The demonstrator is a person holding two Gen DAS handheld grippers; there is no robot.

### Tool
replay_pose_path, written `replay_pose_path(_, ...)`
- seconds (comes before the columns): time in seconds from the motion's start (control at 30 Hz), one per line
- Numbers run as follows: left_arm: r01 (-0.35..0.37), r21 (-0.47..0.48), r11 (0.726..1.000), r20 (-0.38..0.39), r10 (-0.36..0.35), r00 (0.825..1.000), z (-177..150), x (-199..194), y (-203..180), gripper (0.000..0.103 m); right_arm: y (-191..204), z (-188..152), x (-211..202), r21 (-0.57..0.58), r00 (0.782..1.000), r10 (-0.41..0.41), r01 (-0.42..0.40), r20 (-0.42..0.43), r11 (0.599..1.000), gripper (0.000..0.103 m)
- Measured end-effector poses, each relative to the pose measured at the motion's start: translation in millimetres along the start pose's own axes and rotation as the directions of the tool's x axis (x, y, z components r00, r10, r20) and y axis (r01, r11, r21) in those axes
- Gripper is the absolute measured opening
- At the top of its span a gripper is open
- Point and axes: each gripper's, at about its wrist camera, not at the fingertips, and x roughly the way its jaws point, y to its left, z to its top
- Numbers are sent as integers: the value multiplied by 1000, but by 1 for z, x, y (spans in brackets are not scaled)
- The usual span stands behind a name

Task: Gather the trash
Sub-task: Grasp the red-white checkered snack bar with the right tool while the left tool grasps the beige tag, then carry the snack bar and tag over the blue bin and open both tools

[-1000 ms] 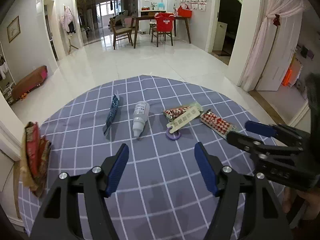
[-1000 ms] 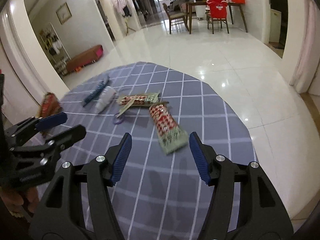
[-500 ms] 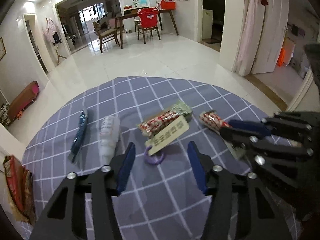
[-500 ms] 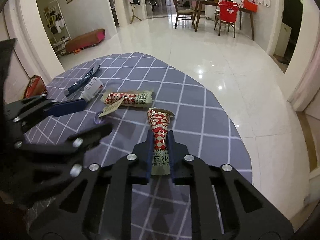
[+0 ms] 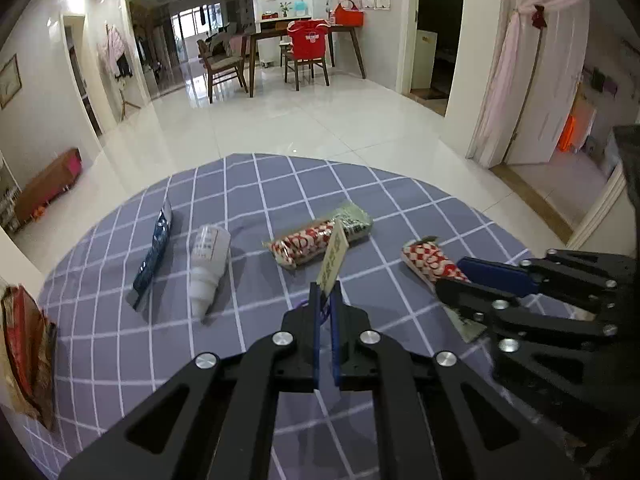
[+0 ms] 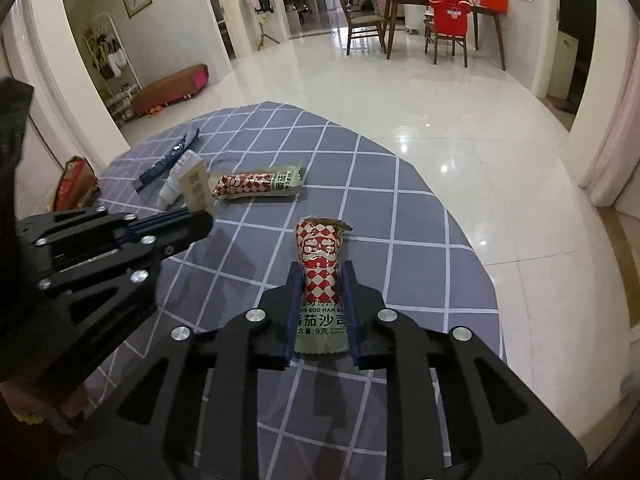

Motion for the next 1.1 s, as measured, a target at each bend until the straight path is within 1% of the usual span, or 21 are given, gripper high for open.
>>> replay_pose_path(0.03,19,-16,1000,-2,-19,1000,-1,-2,2,5,2,0,0,-12,1000,-9,9,1,1000,21)
replay_pose_path(0.07,31,-27,999,0,-31,1000,-2,-4,3,4,3,0,0,-14,1000,-4,4,3,1000,16)
replay_pose_path(0.1,40,-36,999,1,-40,999,-3,-7,3,4,2,-1,-1,-9,1000,5,-5,8,1000,13)
replay_pose_path(0.17,50,-48,998,8,-50,999,-6,-14,2,4,1,-6,-7,7,999,22,-22,25,1000,11)
replay_pose_path(0.27,74,-51,996,29,-72,997,-10,-29,-4,4,-1,-13,-26,35,996,55,-57,67,998,10)
replay_pose_path(0.4,109,-59,992,55,-105,993,-13,-50,-17,4,-8,-25,-65,80,986,100,-111,137,991,9)
replay_pose_path(0.53,172,-33,985,91,-168,982,-15,-75,-48,4,-22,-43,-105,128,973,111,-138,200,982,9)
replay_pose_path(0.6,200,-11,980,108,-198,974,-16,-87,-67,4,-33,-60,-129,153,968,91,-129,235,980,9)
replay_pose_path(0.67,236,18,972,122,-236,964,-18,-97,-94,4,-44,-75,-148,181,962,76,-127,263,975,9)
replay_pose_path(0.7,260,39,965,125,-263,957,-20,-102,-112,4,-54,-85,-161,203,959,61,-121,278,972,9)
replay_pose_path(0.8,295,99,950,121,-306,944,-27,-110,-152,4,-84,-115,-190,277,953,10,-98,304,956,9)
replay_pose_path(0.9,340,163,926,82,-356,931,-38,-108,-207,4,-112,-147,-213,344,950,-56,-56,308,937,10)
replay_pose_path(0.97,358,188,915,54,-373,926,-44,-102,-233,4,-128,-167,-223,379,950,-93,-28,297,925,10)
replay_pose_path(1.1,404,234,884,-5,-414,910,-57,-86,-288,4,-160,-205,-233,449,954,-158,28,256,893,10)
